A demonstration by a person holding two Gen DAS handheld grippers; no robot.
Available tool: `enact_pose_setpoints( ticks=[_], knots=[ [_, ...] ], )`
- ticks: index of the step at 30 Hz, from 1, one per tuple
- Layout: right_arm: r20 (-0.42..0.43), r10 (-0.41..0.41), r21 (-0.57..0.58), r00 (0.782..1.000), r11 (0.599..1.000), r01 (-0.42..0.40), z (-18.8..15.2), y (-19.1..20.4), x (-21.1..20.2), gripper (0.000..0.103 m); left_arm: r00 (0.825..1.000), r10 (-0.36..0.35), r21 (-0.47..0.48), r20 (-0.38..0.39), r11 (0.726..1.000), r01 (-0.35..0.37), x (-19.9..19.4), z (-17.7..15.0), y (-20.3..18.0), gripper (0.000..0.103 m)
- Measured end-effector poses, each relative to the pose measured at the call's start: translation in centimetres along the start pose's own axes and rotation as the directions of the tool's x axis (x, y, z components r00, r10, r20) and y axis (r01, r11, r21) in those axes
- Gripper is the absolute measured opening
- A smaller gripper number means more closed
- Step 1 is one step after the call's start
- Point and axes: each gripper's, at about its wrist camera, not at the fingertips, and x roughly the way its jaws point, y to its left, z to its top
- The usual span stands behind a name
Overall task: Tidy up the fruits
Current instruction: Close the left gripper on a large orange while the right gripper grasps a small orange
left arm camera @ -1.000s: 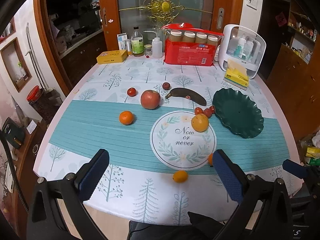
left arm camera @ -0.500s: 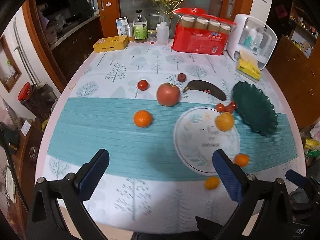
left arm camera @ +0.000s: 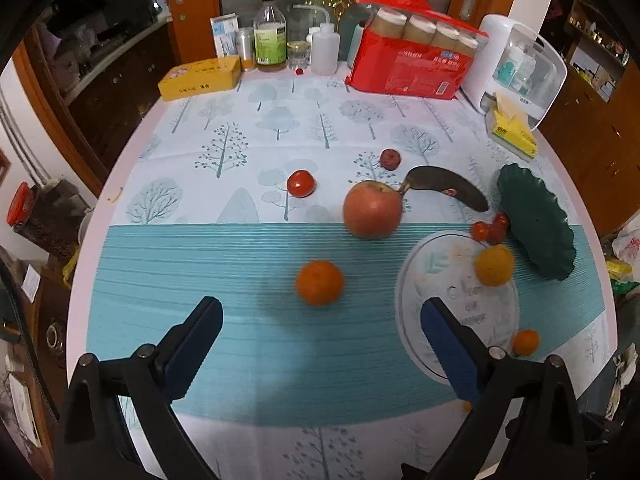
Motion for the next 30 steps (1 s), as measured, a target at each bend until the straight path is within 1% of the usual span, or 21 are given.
enact_pose_setpoints(
  ticks=[4,7,9,10,11,14,17,18,19,21,25,28,30],
  knots=[
    [-0.064,0.008,0.113,0.998,0.994,-0.001,0.2,-0.5,2.6,0.088,0.999,-0.034,0.004,-0.025,0.999,0.034,3.2,0.7,1.5,0.097],
    [-0.101,0.004,0.195,0.995,0.981,0.015,0.3,-0.9,4.4,0.082,0.998,-0.058,0.008,-0.038,0.998,0.059,5.2,1.0,2.2,0.094],
    [-0.114,-0.007,0.227,0.993,0.973,0.033,0.2,-1.2,5.1,0.078,0.996,-0.075,0.012,-0.048,0.997,0.076,6.7,1.1,2.5,0.092],
    [-0.120,-0.019,0.240,0.993,0.970,0.048,0.3,-1.2,5.5,0.077,0.995,-0.090,0.014,-0.053,0.996,0.091,7.5,1.2,2.7,0.091],
    [-0.125,-0.030,0.247,0.992,0.967,0.061,0.3,-1.3,5.8,0.075,0.993,-0.103,0.014,-0.056,0.995,0.104,8.0,1.1,2.8,0.087],
    [-0.136,-0.050,0.277,0.989,0.957,0.087,0.3,-1.4,6.7,0.068,0.988,-0.138,0.020,-0.070,0.990,0.140,9.8,1.1,2.9,0.082],
    [-0.145,-0.076,0.303,0.986,0.946,0.118,0.5,-1.6,7.3,0.059,0.980,-0.164,0.034,-0.110,0.985,0.169,11.4,1.0,2.8,0.075],
    [-0.147,-0.084,0.312,0.986,0.942,0.127,0.5,-1.7,7.5,0.057,0.978,-0.169,0.043,-0.120,0.984,0.175,11.8,1.0,2.7,0.075],
    [-0.149,-0.101,0.321,0.984,0.936,0.145,0.6,-1.8,7.7,0.056,0.977,-0.173,0.052,-0.128,0.982,0.181,12.2,0.9,2.6,0.074],
    [-0.154,-0.118,0.336,0.981,0.928,0.164,0.6,-2.0,8.1,0.051,0.974,-0.184,0.069,-0.133,0.978,0.195,12.8,1.0,2.4,0.072],
    [-0.153,-0.135,0.381,0.979,0.906,0.185,0.5,-2.7,8.6,0.045,0.966,-0.214,0.088,-0.144,0.970,0.228,13.7,1.0,2.0,0.067],
    [-0.155,-0.159,0.387,0.975,0.898,0.208,0.8,-2.5,9.0,0.042,0.959,-0.234,0.097,-0.159,0.963,0.251,14.2,0.9,1.7,0.062],
    [-0.157,-0.167,0.383,0.973,0.898,0.216,1.1,-2.4,9.5,0.038,0.956,-0.242,0.103,-0.165,0.960,0.261,14.4,0.9,1.7,0.056]
  ],
)
